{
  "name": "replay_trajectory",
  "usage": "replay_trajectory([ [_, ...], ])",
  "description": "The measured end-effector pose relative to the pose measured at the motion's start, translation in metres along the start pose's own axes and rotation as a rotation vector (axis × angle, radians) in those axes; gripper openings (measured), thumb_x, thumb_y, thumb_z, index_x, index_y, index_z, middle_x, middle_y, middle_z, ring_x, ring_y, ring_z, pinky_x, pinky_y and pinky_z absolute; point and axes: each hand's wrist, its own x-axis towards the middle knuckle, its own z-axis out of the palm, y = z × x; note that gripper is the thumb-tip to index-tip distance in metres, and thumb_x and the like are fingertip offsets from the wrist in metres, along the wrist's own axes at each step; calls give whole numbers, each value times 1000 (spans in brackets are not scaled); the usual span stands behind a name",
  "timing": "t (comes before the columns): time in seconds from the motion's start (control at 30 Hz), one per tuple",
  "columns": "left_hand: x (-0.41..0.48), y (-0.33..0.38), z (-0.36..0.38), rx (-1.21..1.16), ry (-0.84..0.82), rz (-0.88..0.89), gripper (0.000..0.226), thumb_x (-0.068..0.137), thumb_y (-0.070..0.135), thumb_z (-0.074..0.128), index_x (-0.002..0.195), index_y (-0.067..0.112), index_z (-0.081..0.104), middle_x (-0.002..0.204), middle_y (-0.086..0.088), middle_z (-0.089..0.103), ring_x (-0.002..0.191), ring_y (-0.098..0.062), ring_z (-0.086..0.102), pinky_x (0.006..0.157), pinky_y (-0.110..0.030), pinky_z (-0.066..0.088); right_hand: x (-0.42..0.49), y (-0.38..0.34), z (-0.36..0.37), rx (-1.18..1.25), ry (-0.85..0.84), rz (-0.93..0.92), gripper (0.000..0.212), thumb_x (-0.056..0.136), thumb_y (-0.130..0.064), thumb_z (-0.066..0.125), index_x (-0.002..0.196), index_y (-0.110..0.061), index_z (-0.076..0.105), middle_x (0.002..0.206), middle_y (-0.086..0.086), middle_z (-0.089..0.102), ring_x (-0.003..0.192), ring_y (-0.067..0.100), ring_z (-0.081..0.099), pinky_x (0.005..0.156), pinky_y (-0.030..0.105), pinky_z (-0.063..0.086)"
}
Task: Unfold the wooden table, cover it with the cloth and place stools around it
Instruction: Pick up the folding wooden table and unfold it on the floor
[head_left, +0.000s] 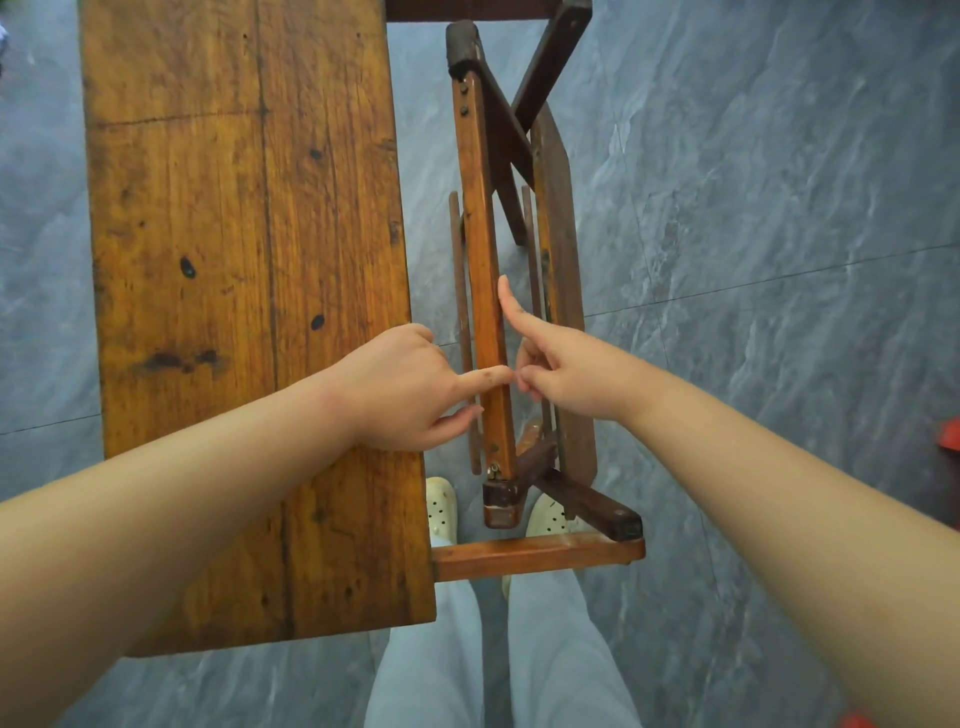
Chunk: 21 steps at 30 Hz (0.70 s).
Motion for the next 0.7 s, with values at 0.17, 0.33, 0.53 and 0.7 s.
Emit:
replay_trajectory([
  [0.17,2,0,-1,-27,9,-18,50,93,36,25,136,23,47,39,7,36,35,-8,34,53,-24,21,-2,13,0,78,172,-57,70,97,-12,46,149,-44,12,96,-9,59,79,-1,57,69,11,46],
  [0.33,-2,2,1,-22,-2,-34,51,93,40,25,138,24,43,41,7,37,37,-7,36,54,-24,21,-8,56,11,-178,203,-56,44,95,-18,51,139,-23,45,132,-4,53,122,9,49,102,26,42],
  [0.53,1,1,1,-9,37,1,54,95,46,23,139,22,42,41,6,41,38,-9,37,55,-25,21,4,92,31,-728,-85,-215,65,89,-54,49,146,-23,36,155,-1,33,148,18,13,117,33,3],
  [0.7,4,1,6,-1,68,29,60,94,55,21,139,20,41,41,6,41,38,-11,39,54,-25,16,13,116,26,-1083,-343,-208,82,83,-58,53,151,-23,22,161,3,15,149,24,-9,115,43,-12],
])
